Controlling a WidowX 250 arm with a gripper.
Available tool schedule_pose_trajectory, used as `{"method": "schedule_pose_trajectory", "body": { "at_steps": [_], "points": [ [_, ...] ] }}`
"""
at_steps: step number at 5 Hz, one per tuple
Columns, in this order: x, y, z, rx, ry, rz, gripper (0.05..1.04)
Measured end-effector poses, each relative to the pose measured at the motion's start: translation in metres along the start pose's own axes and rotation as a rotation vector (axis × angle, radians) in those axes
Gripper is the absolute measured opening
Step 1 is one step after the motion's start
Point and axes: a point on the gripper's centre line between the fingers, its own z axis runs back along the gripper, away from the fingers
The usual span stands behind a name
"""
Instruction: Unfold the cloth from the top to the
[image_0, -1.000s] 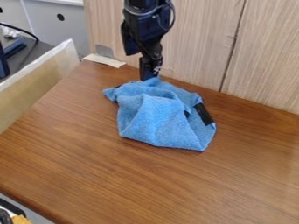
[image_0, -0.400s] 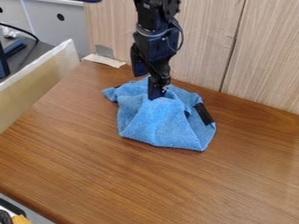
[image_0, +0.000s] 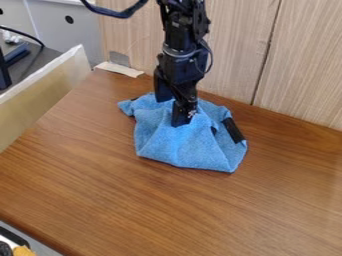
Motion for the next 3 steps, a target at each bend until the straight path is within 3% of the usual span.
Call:
{"method": "schedule_pose_trajectory", "body": {
  "at_steps": [2,3],
  "points": [
    [-0.0002,0.0014,-0.0017,0.008,0.005,0.005,0.362],
    [-0.0006,0.0007,-0.0026,0.006,0.004,0.008,0.151]
  ]
}}
